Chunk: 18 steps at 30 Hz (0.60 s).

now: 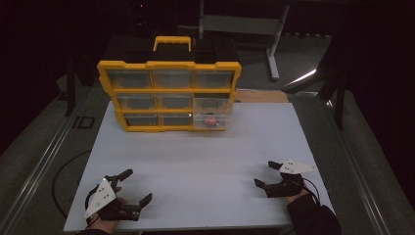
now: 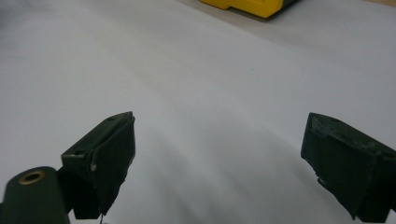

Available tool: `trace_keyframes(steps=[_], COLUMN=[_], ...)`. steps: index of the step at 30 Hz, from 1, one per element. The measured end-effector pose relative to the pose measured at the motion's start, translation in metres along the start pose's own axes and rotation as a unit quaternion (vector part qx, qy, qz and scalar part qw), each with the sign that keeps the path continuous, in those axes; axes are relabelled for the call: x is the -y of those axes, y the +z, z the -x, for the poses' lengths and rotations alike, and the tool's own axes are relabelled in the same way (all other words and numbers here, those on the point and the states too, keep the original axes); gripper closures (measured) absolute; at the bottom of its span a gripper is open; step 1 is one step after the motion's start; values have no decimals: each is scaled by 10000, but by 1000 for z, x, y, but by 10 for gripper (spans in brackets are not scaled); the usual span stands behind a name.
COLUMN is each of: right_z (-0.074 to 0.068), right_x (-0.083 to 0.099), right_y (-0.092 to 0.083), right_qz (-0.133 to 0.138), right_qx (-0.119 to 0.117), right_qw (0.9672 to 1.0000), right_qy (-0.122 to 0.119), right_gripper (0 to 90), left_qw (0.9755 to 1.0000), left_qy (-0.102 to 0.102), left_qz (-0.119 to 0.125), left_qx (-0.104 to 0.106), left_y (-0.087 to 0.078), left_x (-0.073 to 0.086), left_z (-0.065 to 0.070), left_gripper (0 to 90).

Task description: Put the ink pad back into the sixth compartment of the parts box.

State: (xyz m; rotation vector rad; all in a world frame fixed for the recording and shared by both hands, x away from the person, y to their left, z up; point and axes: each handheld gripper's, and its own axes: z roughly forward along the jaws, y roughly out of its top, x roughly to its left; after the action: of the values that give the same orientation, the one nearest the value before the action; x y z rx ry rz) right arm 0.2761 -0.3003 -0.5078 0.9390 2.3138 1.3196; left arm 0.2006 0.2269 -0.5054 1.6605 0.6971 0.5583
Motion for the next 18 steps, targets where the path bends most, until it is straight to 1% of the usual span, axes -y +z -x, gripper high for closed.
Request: trace_keyframes(steps=[3,6,12,15,18], right_z=[2,4,6,5,3], right_x=[5,8,8,5,4], right_y=[-4,-5,-2,1,3], right_qz=[11,33,153,254,248], right_qx=[16,44,132,185,199], right_qw=[10000,9999,9996,9995,9995], right_qy=[81,159,186,104,85], right_gripper=[102,102,102,103,104], left_qw=[10000,10000,10000,10000,10000], left_qy=[5,9,29,32,40], left_qz=[-14,-39,-62,-83,-84], left_qx=[3,4,6,15,8], left_y=[0,1,2,2,2], left_x=[0,1,1,1,1], left_z=[0,0,0,0,0], left_gripper=[0,0,0,0,0])
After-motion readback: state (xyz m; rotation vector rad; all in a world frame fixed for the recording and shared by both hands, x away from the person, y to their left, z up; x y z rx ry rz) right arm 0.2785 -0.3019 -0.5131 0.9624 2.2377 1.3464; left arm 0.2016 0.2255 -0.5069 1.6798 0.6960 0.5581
